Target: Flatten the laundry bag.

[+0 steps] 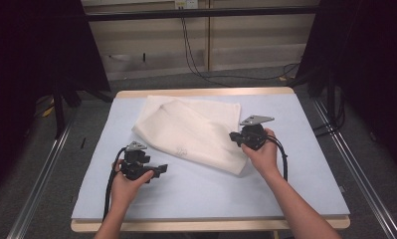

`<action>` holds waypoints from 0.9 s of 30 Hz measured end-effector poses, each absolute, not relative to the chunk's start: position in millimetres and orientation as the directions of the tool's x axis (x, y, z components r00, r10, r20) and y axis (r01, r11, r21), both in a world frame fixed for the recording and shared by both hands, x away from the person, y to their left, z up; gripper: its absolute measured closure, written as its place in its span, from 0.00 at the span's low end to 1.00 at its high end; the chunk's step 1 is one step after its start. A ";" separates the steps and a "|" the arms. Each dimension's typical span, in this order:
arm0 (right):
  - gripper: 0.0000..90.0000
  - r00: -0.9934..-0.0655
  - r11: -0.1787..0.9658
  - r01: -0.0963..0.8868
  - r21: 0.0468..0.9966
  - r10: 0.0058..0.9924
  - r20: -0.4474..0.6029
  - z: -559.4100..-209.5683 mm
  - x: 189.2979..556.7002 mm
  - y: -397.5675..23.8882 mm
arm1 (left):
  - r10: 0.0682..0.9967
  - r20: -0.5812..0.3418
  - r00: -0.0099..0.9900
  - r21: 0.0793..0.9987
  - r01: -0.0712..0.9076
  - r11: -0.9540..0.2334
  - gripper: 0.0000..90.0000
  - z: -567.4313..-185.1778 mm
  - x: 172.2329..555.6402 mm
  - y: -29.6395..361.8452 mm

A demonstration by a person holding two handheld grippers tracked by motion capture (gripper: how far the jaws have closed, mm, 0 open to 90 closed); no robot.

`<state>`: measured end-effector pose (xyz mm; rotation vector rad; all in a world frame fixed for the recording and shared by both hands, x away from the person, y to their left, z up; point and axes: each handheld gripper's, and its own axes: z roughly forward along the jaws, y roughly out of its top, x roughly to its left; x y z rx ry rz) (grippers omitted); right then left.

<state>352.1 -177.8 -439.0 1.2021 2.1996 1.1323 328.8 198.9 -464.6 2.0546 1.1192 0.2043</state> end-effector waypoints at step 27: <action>0.98 -0.737 0.367 0.460 0.808 0.666 0.117 -468.2 285.7 -145.9 | 0.736 -0.234 0.635 0.715 0.625 -0.312 0.20 -457.7 328.6 182.1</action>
